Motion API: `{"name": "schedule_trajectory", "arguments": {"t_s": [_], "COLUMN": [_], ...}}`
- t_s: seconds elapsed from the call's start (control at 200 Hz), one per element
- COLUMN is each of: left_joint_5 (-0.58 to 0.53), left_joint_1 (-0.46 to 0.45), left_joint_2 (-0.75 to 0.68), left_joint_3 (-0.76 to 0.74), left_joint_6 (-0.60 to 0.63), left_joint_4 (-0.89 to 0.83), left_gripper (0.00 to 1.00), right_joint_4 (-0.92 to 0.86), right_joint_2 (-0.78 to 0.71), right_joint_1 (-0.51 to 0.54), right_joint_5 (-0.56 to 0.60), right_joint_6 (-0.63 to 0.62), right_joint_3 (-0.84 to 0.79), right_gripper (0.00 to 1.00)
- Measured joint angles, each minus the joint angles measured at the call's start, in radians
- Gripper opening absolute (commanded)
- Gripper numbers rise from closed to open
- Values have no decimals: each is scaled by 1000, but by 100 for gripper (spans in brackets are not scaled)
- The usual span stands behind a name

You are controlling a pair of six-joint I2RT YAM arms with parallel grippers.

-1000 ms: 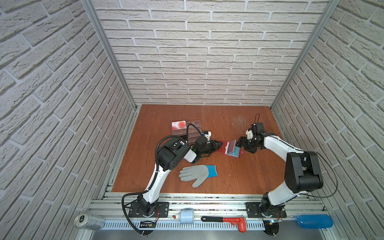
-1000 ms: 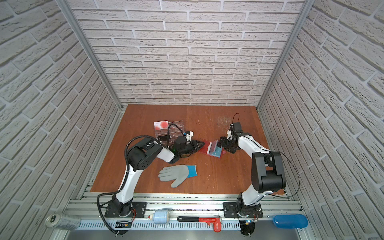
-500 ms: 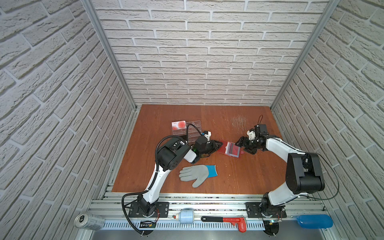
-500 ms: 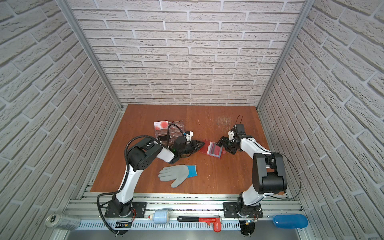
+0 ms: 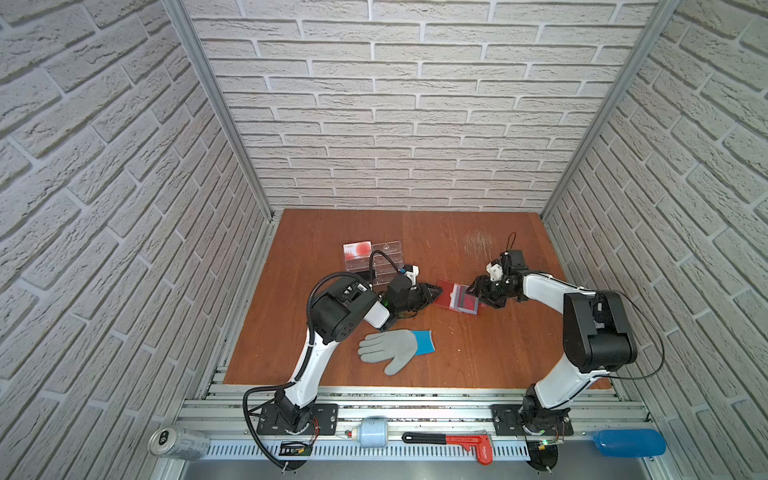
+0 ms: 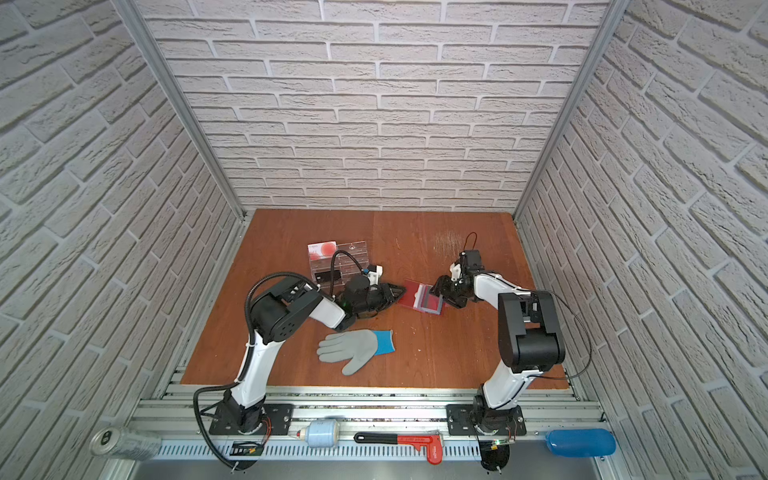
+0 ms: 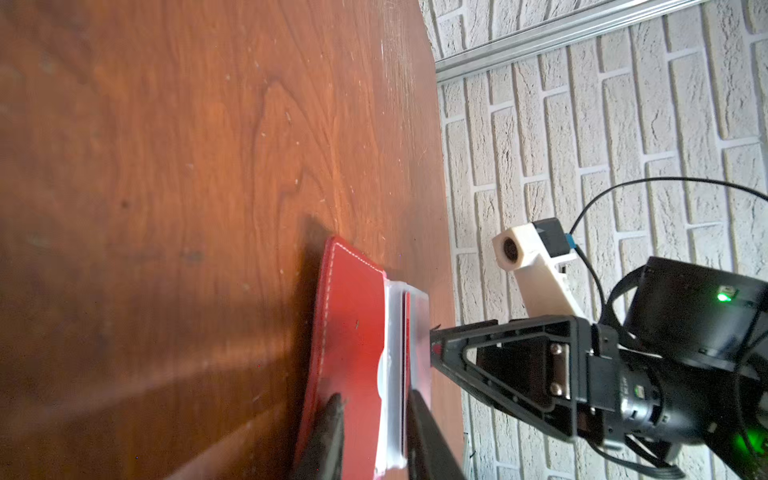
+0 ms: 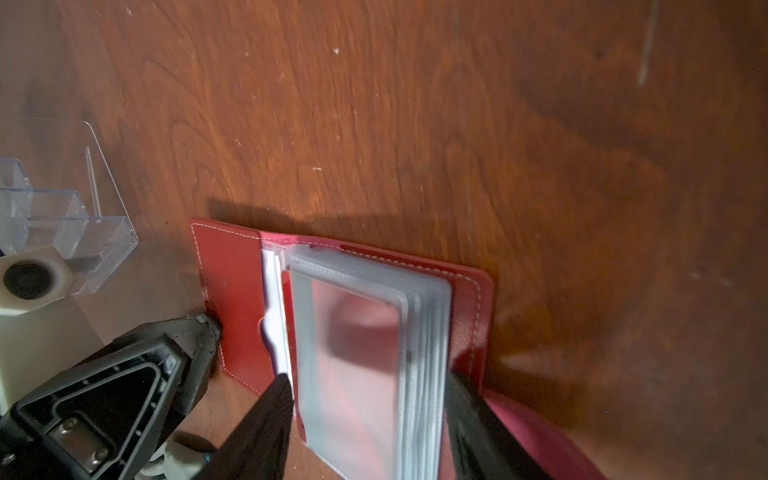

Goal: Take the credit cards out of the card holder

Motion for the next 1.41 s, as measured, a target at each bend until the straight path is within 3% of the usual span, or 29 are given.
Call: {"name": "schedule_trajectory", "arguments": {"t_s": [0.4,0.79,1.405], "left_joint_5": [-12,16,83], "left_joint_1": [11,18,35], "left_joint_2": [-56,-59,-40], "left_joint_3": [-54,-40,-5], "left_joint_6": [0,-1,21], "left_joint_4": [-56,-60,-53], "left_gripper": [30,33,33], "right_joint_4": [67,125,126], "right_joint_2": [69,115,120], "right_joint_1": [107,129,132], "right_joint_5": [0,-60,-61], "right_joint_6": [-1,6,2], "right_joint_3": [53,76,79], "right_gripper": [47,45,43]}}
